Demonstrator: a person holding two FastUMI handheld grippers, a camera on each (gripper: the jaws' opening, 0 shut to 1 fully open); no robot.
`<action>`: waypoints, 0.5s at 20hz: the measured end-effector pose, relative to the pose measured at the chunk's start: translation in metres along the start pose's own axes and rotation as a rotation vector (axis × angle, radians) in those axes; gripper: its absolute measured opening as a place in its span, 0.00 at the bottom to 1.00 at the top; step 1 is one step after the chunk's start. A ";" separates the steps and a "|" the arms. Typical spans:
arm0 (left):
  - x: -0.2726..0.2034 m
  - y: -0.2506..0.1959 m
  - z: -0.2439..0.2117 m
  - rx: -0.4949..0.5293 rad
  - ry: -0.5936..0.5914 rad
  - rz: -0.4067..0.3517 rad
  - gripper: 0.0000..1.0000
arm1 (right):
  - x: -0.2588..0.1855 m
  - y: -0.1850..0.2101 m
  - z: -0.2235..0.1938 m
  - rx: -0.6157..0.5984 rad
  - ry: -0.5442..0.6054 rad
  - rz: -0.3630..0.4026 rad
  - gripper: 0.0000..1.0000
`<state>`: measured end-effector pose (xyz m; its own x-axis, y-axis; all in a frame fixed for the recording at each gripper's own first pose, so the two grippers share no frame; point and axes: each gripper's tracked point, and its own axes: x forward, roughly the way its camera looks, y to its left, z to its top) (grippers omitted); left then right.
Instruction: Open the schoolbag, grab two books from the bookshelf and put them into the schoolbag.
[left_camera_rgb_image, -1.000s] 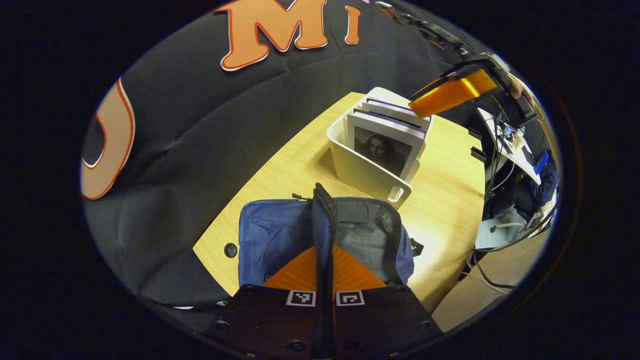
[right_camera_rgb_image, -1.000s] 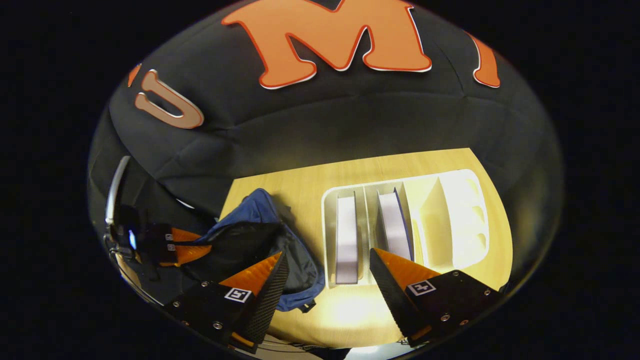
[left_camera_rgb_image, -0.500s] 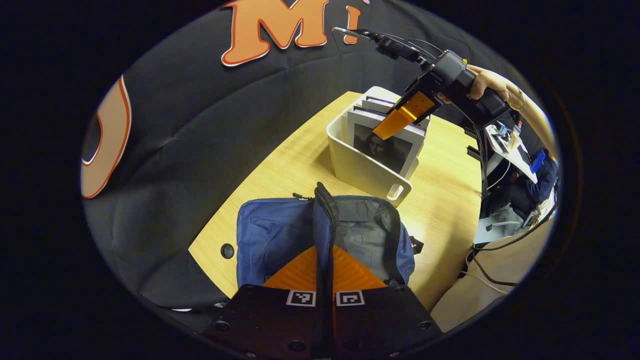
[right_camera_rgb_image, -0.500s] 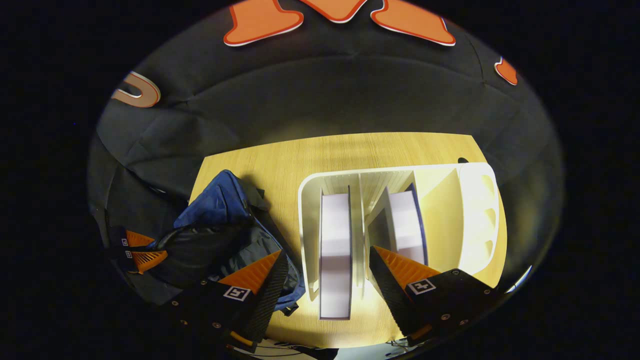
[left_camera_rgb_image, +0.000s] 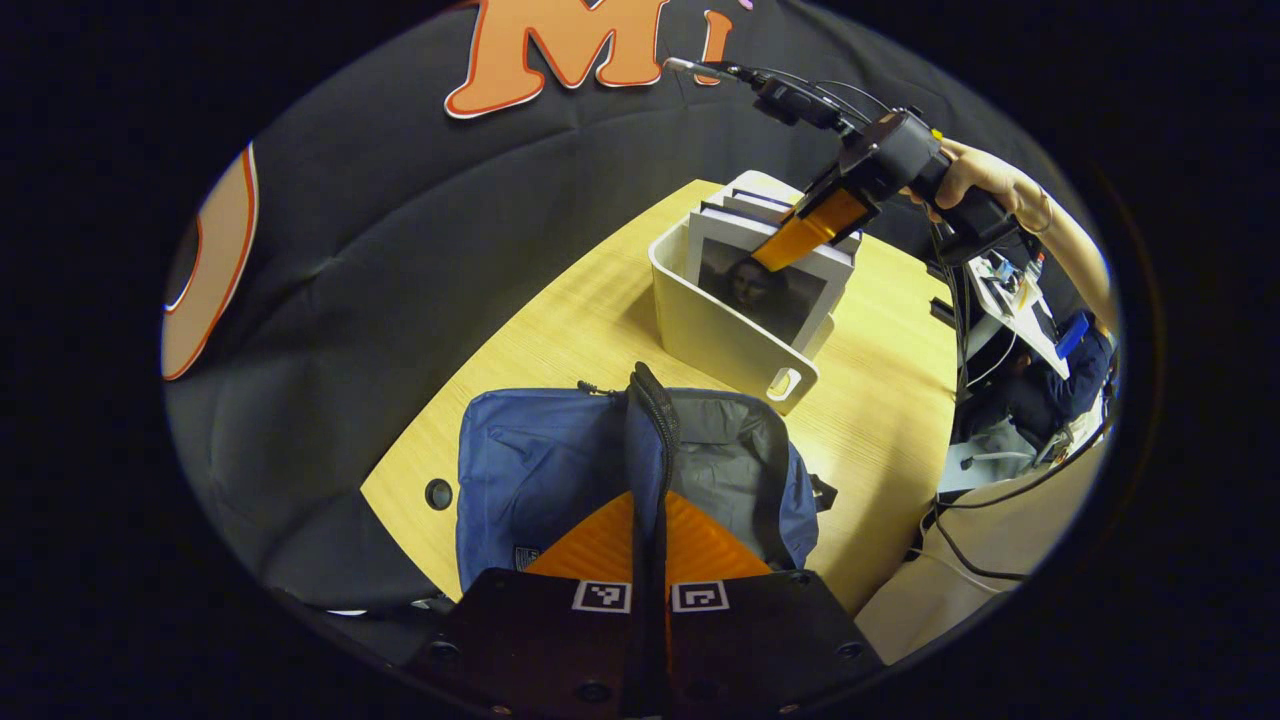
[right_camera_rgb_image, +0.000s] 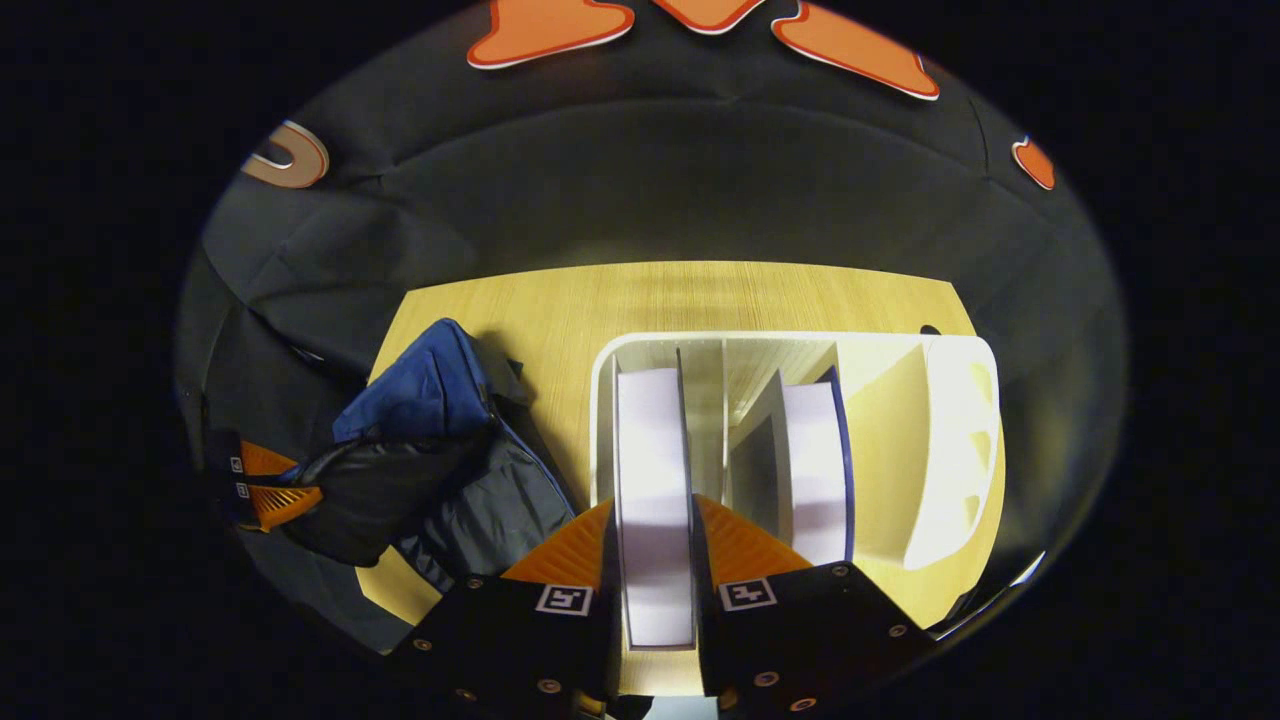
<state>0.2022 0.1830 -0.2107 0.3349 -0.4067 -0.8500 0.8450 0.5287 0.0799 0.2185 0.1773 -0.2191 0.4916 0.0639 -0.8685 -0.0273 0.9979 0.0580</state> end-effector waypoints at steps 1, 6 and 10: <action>0.000 -0.001 0.000 -0.001 0.001 0.000 0.01 | -0.006 0.001 0.004 0.015 -0.015 0.012 0.31; 0.000 -0.002 0.000 0.001 0.007 0.005 0.01 | -0.069 -0.010 0.029 0.016 -0.138 -0.017 0.31; 0.002 -0.004 0.000 -0.013 0.009 0.013 0.01 | -0.145 -0.011 0.041 0.051 -0.261 0.033 0.31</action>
<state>0.1992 0.1801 -0.2129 0.3418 -0.3930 -0.8537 0.8353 0.5433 0.0844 0.1835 0.1572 -0.0735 0.6991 0.0868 -0.7097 -0.0068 0.9934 0.1149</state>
